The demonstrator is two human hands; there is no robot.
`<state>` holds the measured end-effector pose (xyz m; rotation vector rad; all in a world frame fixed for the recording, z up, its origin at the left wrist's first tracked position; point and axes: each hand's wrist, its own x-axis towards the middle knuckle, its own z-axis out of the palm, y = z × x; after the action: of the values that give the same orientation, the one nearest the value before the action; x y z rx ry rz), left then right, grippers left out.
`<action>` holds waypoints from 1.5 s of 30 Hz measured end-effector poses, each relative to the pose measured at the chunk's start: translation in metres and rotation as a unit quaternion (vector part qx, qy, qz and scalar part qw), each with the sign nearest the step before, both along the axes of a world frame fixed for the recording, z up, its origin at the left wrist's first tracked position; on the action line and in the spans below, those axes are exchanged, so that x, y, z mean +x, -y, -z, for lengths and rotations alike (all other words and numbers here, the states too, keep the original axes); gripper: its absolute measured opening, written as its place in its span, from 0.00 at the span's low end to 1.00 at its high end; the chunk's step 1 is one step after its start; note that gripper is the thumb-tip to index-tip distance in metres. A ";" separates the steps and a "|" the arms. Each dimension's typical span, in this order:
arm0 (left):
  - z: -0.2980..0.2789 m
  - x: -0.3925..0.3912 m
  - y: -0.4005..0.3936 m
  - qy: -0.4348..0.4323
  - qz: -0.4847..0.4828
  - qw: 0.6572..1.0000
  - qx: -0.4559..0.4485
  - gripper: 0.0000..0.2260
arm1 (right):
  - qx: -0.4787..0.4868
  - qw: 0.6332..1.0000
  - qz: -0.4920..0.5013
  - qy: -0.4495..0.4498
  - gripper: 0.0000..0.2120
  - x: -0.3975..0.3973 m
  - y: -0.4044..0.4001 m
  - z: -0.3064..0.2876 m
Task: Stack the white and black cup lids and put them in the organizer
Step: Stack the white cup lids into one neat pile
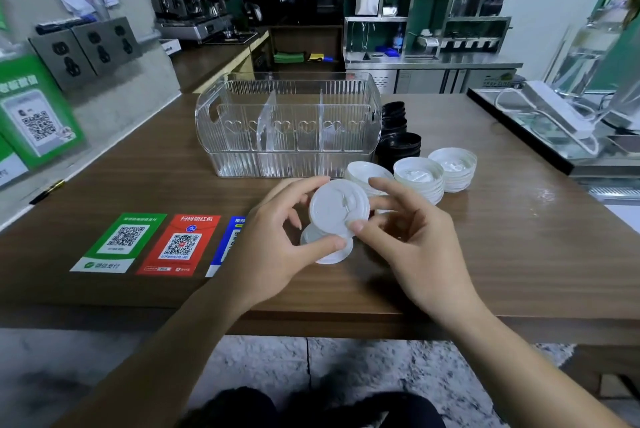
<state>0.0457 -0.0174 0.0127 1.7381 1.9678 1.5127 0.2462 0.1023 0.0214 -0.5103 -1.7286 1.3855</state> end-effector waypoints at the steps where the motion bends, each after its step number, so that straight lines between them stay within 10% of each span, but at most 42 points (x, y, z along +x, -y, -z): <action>1: 0.000 -0.004 0.002 -0.004 0.002 1.000 -0.011 0.35 | 0.039 0.999 0.011 0.031 0.25 0.000 -0.001 0.001; 8: 0.005 -0.019 0.013 -0.068 -0.001 0.996 -0.050 0.30 | 0.269 0.946 0.028 0.178 0.24 -0.008 0.009 0.009; 45: 0.014 -0.014 0.006 -0.117 -0.002 0.986 -0.120 0.26 | 0.278 0.925 0.055 0.253 0.16 0.002 0.004 0.019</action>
<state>0.0313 -0.0238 -0.0012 1.8750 2.1570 1.0588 0.2477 0.0985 0.0023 -0.6610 -2.3526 0.6512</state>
